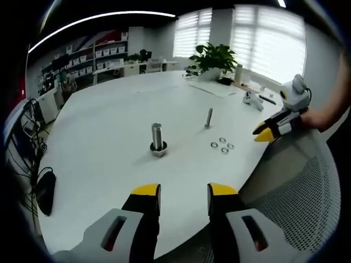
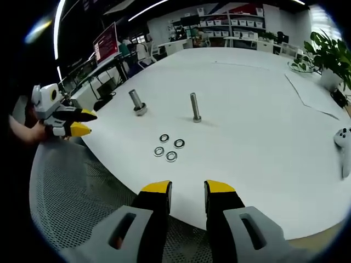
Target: Place the washer onto the threaded stud by aligning its center hole with the stud, sliding it down to the base, and recovering from edge contact or off-axis alignment until the washer reaches the visible bottom stop.
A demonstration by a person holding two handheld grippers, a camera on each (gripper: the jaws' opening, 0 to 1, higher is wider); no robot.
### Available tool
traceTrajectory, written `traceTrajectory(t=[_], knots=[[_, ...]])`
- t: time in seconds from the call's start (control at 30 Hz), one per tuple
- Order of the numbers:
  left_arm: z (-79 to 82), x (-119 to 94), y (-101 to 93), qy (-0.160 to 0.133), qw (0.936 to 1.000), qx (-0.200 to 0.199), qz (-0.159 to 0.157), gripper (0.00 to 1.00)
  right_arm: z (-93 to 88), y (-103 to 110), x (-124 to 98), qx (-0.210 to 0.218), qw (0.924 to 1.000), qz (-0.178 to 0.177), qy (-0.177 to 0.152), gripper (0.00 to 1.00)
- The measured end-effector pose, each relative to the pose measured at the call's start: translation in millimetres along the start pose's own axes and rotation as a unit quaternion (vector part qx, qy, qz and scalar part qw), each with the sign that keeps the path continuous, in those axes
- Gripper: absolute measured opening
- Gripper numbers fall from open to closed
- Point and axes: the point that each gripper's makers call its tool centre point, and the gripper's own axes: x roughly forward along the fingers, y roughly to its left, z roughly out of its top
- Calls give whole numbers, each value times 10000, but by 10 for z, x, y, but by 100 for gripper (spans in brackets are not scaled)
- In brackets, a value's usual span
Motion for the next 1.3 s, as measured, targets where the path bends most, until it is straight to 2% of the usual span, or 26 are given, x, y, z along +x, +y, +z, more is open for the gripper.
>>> traceTrajectory(t=[0.63,1.3], knots=[[11,2,39,-8,10000,-16,95,31,-28,13,17,-87,9999,52,107,26],[33,3,73,-52,9998,5,205,30,-12,4,14,-35,9999,81,50,26]])
